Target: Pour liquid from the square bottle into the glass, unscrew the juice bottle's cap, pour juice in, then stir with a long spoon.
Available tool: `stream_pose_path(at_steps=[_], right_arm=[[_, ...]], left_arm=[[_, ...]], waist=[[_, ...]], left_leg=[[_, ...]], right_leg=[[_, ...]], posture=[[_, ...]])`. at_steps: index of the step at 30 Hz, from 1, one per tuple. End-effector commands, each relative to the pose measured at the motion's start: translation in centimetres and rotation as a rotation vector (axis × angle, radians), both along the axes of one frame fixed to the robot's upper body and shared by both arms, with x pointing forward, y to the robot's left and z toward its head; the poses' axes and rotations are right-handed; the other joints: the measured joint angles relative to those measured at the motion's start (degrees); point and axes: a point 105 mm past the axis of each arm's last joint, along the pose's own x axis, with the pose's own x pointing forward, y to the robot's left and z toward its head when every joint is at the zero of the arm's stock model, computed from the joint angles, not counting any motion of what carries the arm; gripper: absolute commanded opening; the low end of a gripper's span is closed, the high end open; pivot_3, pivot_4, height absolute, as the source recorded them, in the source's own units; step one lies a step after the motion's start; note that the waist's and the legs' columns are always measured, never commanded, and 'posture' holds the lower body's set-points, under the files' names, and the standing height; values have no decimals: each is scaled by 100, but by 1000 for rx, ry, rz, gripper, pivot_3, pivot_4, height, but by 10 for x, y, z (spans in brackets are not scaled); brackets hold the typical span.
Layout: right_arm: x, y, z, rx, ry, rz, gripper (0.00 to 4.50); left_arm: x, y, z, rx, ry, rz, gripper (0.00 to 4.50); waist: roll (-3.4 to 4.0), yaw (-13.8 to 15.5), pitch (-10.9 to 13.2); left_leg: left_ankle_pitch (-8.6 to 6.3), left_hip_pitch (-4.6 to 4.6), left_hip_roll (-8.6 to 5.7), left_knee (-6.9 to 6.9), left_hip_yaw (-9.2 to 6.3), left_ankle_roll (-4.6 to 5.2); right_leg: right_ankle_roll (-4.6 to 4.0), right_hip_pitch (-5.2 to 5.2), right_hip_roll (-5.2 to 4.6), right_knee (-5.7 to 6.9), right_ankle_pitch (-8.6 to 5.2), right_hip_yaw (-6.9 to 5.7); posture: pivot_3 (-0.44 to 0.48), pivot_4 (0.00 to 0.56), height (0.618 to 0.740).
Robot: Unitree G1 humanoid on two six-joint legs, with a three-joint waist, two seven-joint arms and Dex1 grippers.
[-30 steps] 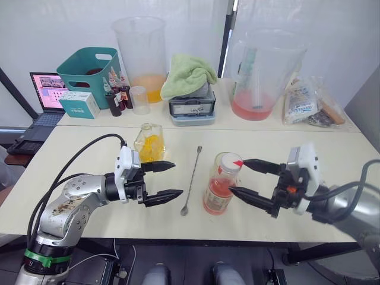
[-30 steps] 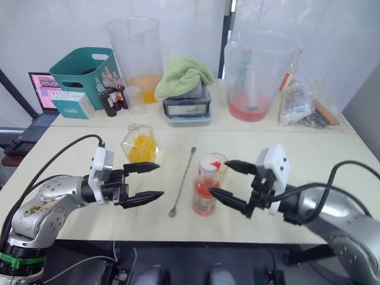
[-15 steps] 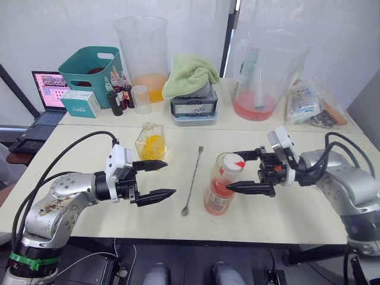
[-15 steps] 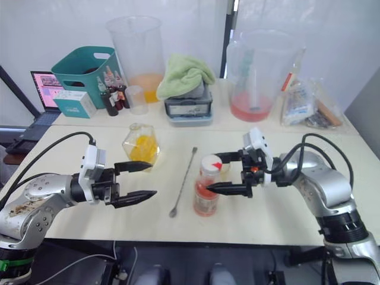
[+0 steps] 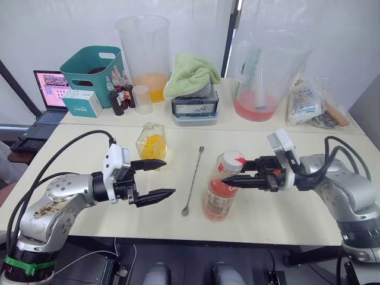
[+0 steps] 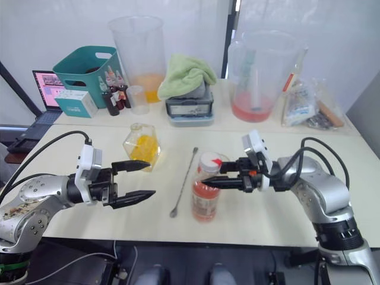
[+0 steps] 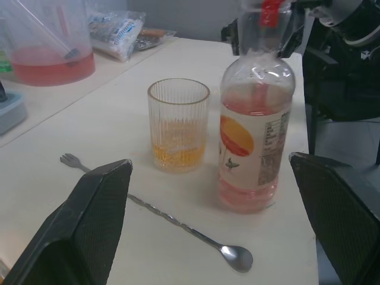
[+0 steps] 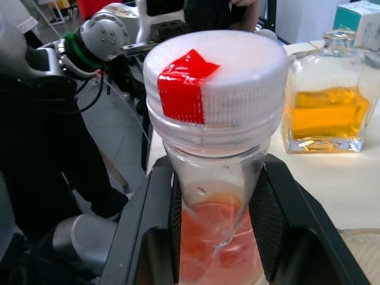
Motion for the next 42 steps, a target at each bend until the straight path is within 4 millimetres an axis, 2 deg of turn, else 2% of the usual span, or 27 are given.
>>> stream_pose_path(at_steps=[1,6,10,16,23,26,28,31,32,33,35,42], right_arm=[[-19,1,26,39,-107,-41,1064],[-30,6,19,-7,-182,-157,1064],[-36,13,13,10,-185,-187,1063],[-24,6,-15,-30,-163,-236,1063],[-21,-2,-31,-71,-120,-209,1058],[-21,-3,-30,-64,-104,-202,1058],[-20,-4,-26,-52,-96,-201,2079],[-20,-7,-19,-50,-97,-210,3076],[-20,-8,-15,-39,-91,-210,3545],[-22,-9,-9,-24,-85,-208,3761],[-23,-10,-3,-8,-75,-203,4482],[-32,-25,13,7,-1,-197,4482]], left_arm=[[-1,-5,6,-9,-31,-21,4500],[0,-8,4,-18,-23,-32,4500],[0,-10,3,-24,-11,-49,4500],[2,-14,2,-24,-7,-77,4500],[3,-14,3,-22,-7,-83,4500],[3,-14,3,-24,-2,-81,4500],[2,-14,3,-25,2,-82,4500],[1,-14,4,-29,6,-82,4500],[1,-14,5,-32,9,-83,4500],[1,-15,6,-36,12,-89,4500],[0,-15,7,-39,16,-97,4500],[5,-34,15,-32,108,-138,4500]], waist=[[1,12,0],[0,38,0],[0,42,0],[0,61,0],[0,67,0],[0,70,0],[0,76,0],[0,88,0],[0,87,0],[0,87,0],[0,87,0],[-1,116,1]], left_leg=[[0,0,0,0,-1,0],[0,2,2,0,-3,0],[0,3,2,0,-1,0],[1,3,1,1,1,0],[1,18,6,2,7,0],[1,22,6,2,9,1],[1,22,6,2,9,1],[1,23,5,2,9,0],[1,23,6,2,9,1],[1,21,5,2,9,0],[1,18,5,2,9,1],[1,11,0,6,3,1]], right_leg=[[0,0,0,0,0,-2],[0,3,3,-1,0,-7],[0,3,3,-3,-1,-7],[0,5,4,-6,-1,-7],[0,15,5,-6,-1,-7],[0,19,5,-6,-1,-7],[0,19,5,-7,-1,-7],[0,20,4,-7,-1,-7],[0,20,5,-7,-1,-7],[0,18,5,-6,-1,-7],[0,15,4,-5,-1,-6],[1,18,4,-8,-1,-7]], posture=[[0,150,740],[0,150,740],[0,150,740],[0,150,740],[0,150,740],[0,150,740],[0,150,740],[0,150,740],[0,150,740],[0,150,740],[0,150,740],[0,150,740]])
